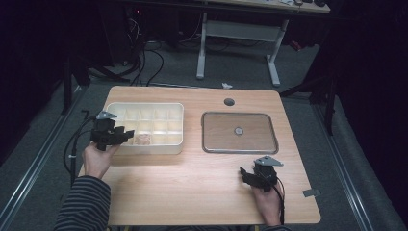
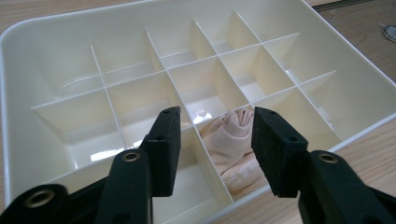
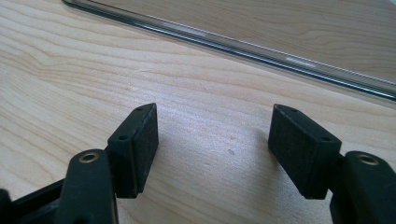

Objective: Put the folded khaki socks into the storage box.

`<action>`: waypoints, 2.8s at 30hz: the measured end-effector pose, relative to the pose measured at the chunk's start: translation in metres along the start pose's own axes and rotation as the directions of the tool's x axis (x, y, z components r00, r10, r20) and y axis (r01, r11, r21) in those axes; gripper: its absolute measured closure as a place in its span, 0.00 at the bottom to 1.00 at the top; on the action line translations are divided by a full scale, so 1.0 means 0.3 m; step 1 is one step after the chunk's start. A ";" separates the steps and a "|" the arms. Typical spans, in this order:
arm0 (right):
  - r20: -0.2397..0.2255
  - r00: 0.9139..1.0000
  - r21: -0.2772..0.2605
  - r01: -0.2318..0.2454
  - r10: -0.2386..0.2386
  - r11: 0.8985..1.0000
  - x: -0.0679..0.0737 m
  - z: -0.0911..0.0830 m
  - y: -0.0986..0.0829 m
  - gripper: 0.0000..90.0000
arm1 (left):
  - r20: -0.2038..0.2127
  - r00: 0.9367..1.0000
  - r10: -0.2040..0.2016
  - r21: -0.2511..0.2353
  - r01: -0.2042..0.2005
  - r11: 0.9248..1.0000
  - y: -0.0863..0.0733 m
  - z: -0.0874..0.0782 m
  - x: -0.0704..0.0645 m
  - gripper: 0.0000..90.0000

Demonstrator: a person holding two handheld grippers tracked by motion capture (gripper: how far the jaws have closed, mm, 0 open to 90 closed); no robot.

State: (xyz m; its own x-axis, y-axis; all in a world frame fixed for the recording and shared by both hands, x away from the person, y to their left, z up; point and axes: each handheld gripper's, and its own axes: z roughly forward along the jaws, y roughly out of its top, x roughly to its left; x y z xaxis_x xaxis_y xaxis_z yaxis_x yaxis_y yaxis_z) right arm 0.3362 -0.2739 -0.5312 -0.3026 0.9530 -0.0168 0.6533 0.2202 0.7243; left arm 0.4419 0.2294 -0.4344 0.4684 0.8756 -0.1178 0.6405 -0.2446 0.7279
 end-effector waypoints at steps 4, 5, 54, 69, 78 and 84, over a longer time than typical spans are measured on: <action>0.000 1.000 0.000 0.000 0.000 1.000 0.000 0.000 0.000 0.37 | 0.002 1.000 -0.001 -0.016 0.001 1.000 -0.005 -0.018 0.000 0.54; 0.000 1.000 0.000 0.000 0.000 1.000 0.000 0.000 0.000 0.37 | 0.004 1.000 0.000 -0.020 0.000 1.000 -0.006 -0.023 -0.001 0.54; -0.004 1.000 -0.001 0.001 -0.001 1.000 0.000 0.000 0.000 0.37 | 0.106 0.992 -0.063 -0.129 0.077 0.989 -0.133 -0.180 -0.033 0.45; -0.005 1.000 -0.001 0.001 -0.001 1.000 0.000 0.000 0.000 0.37 | 0.107 0.993 -0.040 -0.157 0.057 0.986 -0.159 -0.212 -0.071 0.44; -0.004 1.000 -0.001 0.001 -0.001 1.000 0.000 0.000 0.000 0.37 | 0.116 0.993 -0.030 -0.161 0.048 0.986 -0.180 -0.210 -0.097 0.43; -0.004 1.000 -0.001 0.002 -0.002 1.000 0.000 0.000 0.000 0.37 | 0.116 0.993 -0.017 -0.169 0.037 0.985 -0.186 -0.210 -0.118 0.43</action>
State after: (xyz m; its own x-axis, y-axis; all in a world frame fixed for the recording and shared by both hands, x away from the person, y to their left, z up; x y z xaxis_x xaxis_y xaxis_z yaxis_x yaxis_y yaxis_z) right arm 0.3363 -0.2738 -0.5313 -0.3063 0.9518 -0.0158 0.6523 0.2220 0.7247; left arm 0.3511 0.2382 -0.4284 0.5248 0.8253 -0.2083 0.5457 -0.1384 0.8265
